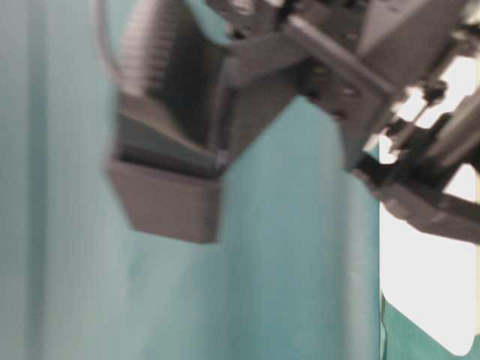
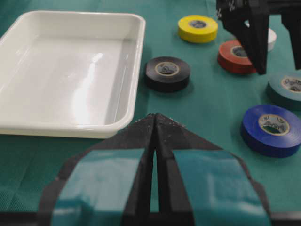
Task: Put the tape into the white case with the right arm.
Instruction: 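Lower the right gripper into the teal tape roll's hole and grip it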
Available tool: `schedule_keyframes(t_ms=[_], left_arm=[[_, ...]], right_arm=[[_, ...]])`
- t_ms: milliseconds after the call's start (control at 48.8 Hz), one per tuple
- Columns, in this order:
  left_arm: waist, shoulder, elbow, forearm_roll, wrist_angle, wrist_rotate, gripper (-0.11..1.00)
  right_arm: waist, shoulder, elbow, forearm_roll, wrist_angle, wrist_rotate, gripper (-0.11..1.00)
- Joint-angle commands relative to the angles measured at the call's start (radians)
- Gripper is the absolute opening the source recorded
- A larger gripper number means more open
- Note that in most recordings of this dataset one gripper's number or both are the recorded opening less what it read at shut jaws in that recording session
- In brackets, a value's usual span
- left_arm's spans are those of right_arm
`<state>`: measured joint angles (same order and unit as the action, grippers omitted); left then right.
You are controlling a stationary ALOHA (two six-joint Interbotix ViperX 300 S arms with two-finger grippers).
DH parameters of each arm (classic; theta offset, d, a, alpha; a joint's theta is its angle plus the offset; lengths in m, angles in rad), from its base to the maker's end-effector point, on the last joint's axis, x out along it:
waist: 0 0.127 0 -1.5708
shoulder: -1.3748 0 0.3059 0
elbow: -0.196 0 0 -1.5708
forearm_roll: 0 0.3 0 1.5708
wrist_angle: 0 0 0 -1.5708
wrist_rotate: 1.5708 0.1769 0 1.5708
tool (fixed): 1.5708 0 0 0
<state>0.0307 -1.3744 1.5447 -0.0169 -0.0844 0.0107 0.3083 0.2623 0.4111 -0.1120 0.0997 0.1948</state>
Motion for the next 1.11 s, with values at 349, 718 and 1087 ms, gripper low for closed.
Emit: schedule_keyframes(t_ms=[349,718,1087], left_arm=[[0.003,0.009,-0.011,-0.002,-0.005,0.0,0.0],[0.003,0.009,-0.009,-0.002,-0.005,-0.002,0.0],[0.003,0.009,-0.009,-0.002,-0.005,0.0,0.0]], right_arm=[[0.003,0.049,-0.026,-0.003,-0.023,0.018,0.86],[-0.003,0.051,-0.031,-0.005,-0.028,0.021,0.81],[-0.003,0.1,-0.069,-0.005,0.005,0.021,0.02]])
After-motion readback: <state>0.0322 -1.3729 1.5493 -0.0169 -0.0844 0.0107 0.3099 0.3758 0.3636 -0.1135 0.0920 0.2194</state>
